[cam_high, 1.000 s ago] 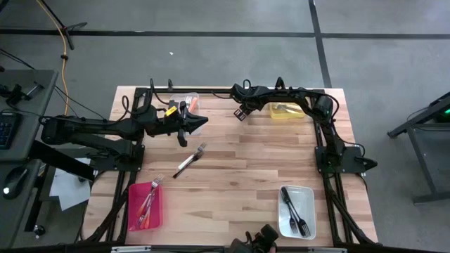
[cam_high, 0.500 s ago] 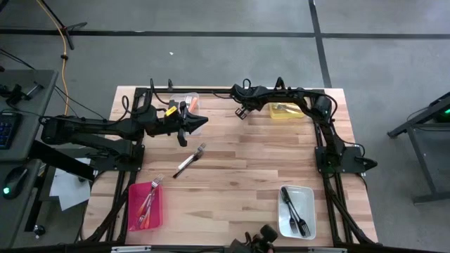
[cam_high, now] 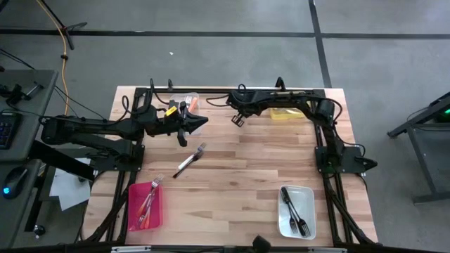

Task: Sort silverware by color (type)
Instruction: Put the white fork into the yellow bin

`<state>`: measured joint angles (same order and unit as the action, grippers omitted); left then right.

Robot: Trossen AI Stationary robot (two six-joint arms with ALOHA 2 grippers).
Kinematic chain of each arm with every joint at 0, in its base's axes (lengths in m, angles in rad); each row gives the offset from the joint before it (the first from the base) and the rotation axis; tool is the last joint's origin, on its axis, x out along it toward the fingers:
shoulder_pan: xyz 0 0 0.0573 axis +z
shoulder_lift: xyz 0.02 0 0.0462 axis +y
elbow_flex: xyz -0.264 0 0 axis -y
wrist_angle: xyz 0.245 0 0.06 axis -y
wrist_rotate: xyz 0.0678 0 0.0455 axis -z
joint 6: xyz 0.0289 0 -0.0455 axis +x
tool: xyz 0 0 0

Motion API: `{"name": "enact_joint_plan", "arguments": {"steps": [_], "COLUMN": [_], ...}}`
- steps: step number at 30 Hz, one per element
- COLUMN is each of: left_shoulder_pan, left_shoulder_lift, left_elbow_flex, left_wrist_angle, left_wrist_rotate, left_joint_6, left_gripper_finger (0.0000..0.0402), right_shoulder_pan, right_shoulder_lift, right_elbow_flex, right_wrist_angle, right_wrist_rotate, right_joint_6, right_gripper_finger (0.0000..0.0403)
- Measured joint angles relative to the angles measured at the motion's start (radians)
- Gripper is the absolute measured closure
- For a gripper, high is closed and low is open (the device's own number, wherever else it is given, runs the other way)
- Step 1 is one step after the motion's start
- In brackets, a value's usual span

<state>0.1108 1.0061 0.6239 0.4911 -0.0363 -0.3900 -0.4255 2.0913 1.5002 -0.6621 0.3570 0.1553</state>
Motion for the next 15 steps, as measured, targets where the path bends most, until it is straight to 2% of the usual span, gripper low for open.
{"name": "enact_joint_plan", "arguments": {"steps": [7, 15], "left_shoulder_pan": [0.000, 0.000], "left_shoulder_lift": [0.000, 0.000], "left_elbow_flex": [0.000, 0.000], "left_wrist_angle": [0.000, -0.001], "left_wrist_rotate": [0.036, 0.035], "left_joint_6": [0.000, 0.000], "left_gripper_finger": [0.0402, 0.0402], "right_shoulder_pan": [0.047, 0.055], "right_shoulder_lift": [-0.135, -0.368], "right_elbow_flex": [0.000, 0.001], "right_wrist_angle": [-0.003, -0.039], "right_wrist_rotate": [-0.074, -0.192], "right_joint_6": [-0.026, -0.029], "right_gripper_finger": [0.0401, 0.0401]}}
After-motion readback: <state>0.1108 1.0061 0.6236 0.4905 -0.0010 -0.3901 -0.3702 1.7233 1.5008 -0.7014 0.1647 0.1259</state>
